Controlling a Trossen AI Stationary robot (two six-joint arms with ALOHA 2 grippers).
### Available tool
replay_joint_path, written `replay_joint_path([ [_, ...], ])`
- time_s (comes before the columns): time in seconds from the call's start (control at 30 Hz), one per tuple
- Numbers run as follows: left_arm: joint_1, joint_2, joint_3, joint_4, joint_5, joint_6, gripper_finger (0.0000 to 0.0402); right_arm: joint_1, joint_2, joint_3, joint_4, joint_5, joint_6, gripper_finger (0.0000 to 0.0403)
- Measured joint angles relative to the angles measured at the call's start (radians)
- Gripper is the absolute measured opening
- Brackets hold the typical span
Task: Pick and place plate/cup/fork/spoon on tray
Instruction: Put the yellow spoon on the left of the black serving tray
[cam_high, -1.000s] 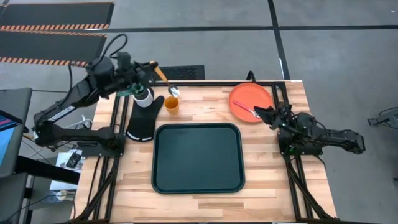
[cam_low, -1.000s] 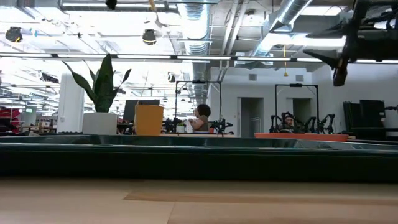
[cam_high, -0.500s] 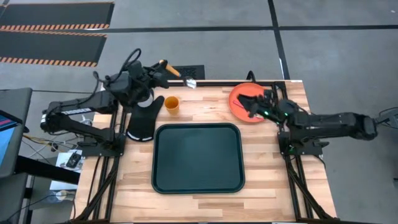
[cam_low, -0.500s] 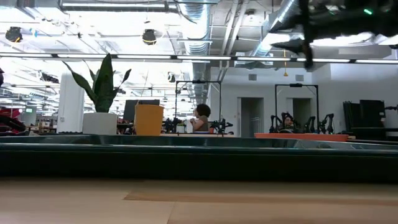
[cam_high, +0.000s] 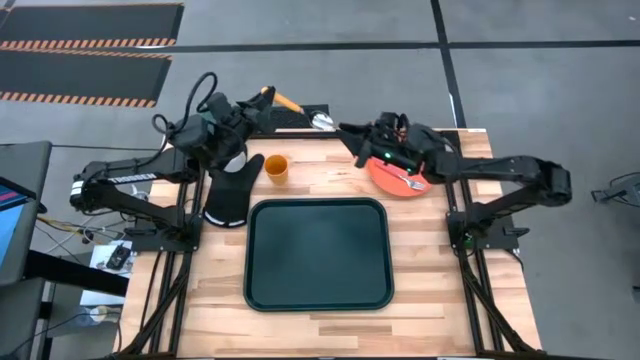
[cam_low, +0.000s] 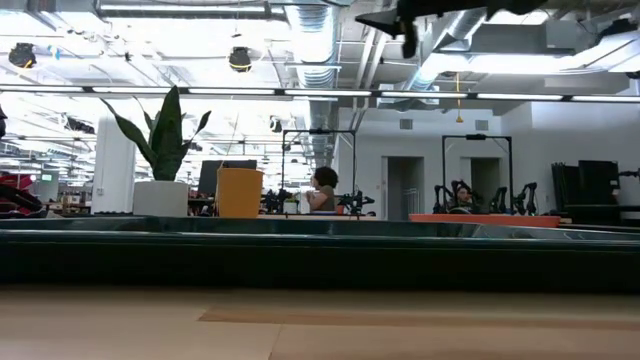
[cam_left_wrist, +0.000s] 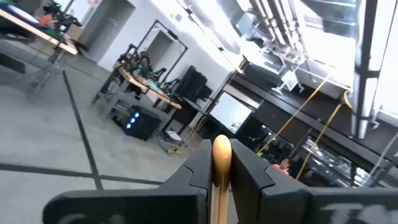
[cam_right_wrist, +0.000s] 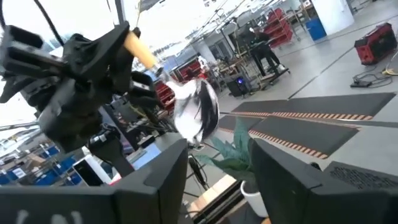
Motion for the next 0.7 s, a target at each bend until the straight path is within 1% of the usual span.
replay_joint_path([
  [0.13,0.0,-0.003,0.0,0.002,0.003,-0.012,0.0029,-0.025,0.055,0.065,-0.001,-0.047,0.0,0.0241],
  [0.2,0.0,-0.002,0.0,-0.001,0.004,-0.017,0.0033,-0.033,0.074,0.095,0.003,-0.068,-0.001,0.0248],
  [0.3,0.001,-0.002,0.0,0.0,0.025,-0.019,0.0029,-0.042,0.102,0.129,0.002,-0.097,-0.022,0.0248],
  [0.4,0.0,-0.002,0.0,0.0,0.029,-0.022,0.002,-0.05,0.127,0.158,-0.001,-0.154,-0.024,0.0236],
  [0.5,0.001,-0.002,0.0,-0.001,0.029,-0.022,0.0019,-0.05,0.152,0.18,0.001,-0.181,-0.027,0.0208],
  [0.57,0.003,-0.002,0.0,-0.001,0.029,-0.022,0.0026,-0.05,0.162,0.188,-0.004,-0.181,-0.03,0.0179],
  [0.63,0.006,-0.002,0.0,-0.002,0.028,-0.022,0.0032,-0.047,0.17,0.196,0.002,-0.183,-0.029,0.0138],
  [0.7,0.008,-0.002,0.0,-0.003,0.028,-0.021,0.0034,-0.047,0.171,0.196,-0.002,-0.185,-0.026,0.0087],
])
